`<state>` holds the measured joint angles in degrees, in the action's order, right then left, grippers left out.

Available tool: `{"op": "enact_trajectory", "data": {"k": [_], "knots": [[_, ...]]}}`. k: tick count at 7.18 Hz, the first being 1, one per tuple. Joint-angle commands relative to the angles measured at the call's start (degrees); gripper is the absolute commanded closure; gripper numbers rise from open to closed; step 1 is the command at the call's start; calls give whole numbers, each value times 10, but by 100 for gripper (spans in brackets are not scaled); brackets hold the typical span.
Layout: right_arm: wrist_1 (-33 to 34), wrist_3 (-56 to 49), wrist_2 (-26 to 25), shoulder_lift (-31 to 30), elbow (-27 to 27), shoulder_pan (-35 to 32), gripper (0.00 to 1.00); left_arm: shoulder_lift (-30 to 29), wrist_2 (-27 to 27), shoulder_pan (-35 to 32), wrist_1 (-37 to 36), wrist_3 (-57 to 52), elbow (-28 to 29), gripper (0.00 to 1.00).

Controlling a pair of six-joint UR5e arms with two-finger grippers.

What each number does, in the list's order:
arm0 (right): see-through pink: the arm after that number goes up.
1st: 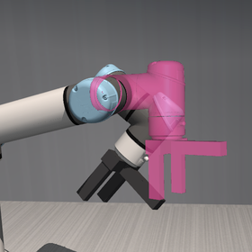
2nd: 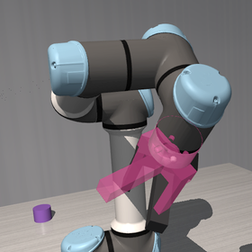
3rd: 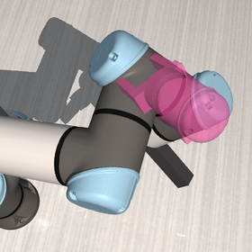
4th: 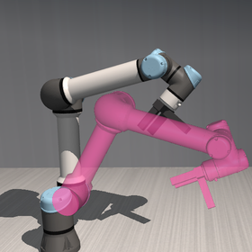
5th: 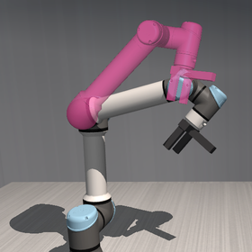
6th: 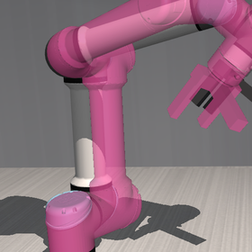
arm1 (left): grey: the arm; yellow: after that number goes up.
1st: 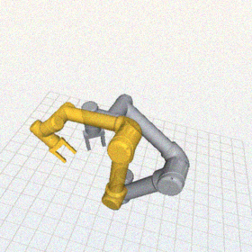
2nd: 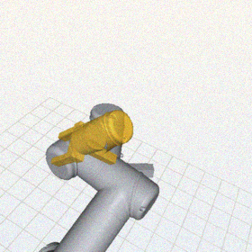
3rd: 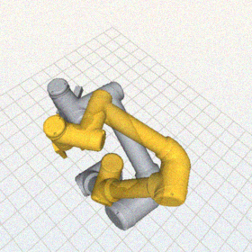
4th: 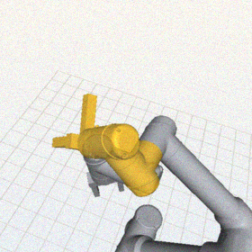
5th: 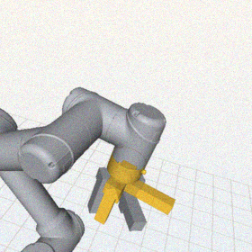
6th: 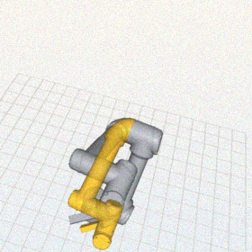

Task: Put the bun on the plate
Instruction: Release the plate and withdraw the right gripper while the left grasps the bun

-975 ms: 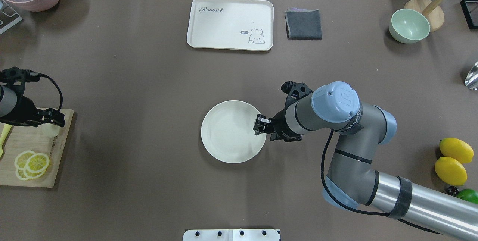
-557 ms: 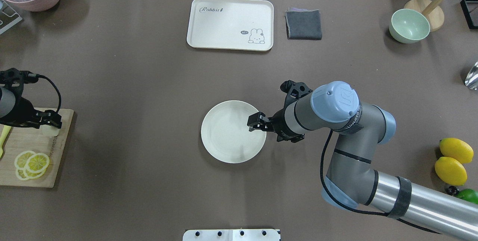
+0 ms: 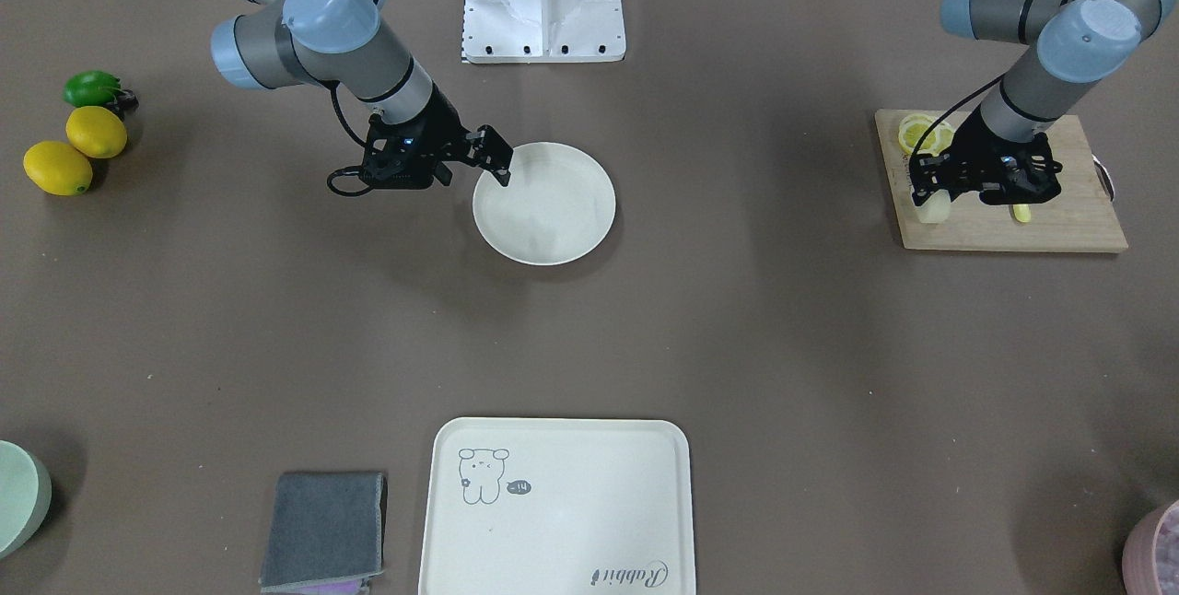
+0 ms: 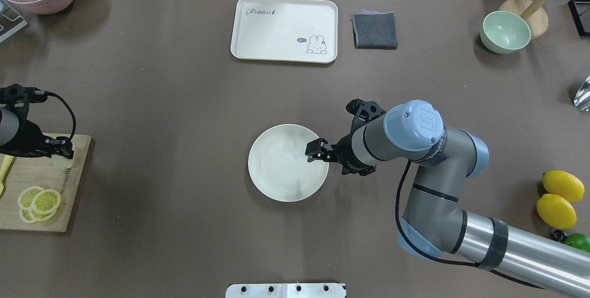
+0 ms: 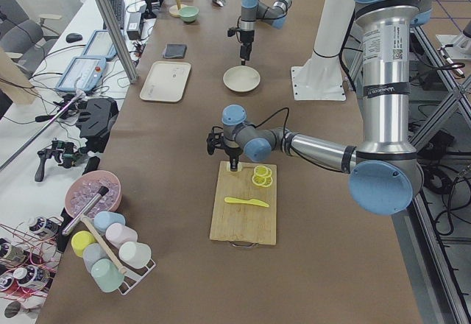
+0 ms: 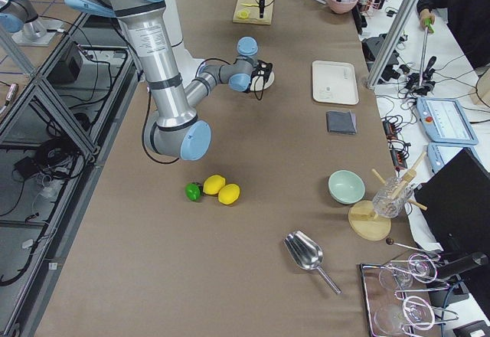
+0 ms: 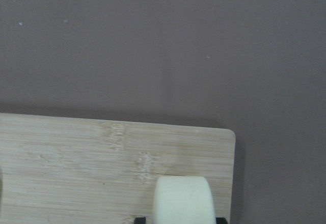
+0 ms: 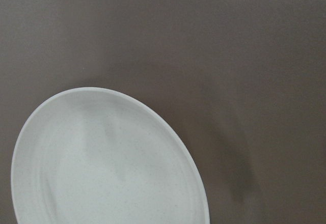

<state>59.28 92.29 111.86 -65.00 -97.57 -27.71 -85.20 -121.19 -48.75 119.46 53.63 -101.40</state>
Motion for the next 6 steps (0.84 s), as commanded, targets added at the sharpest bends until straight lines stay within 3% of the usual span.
{"op": "enact_trajectory", "data": {"k": [1, 2, 4, 6], "knots": [[0, -4, 11, -2, -7, -22, 0, -7, -5, 0, 9, 4, -5, 61], [3, -7, 47, -5, -8, -55, 0, -9, -7, 0, 8, 5, -13, 64], [6, -60, 169, -45, -31, -164, 0, -27, -18, -1, 0, 8, -48, 64], [6, -184, 211, -123, -35, -222, 0, -111, -33, -1, -44, 94, -42, 64]]}}
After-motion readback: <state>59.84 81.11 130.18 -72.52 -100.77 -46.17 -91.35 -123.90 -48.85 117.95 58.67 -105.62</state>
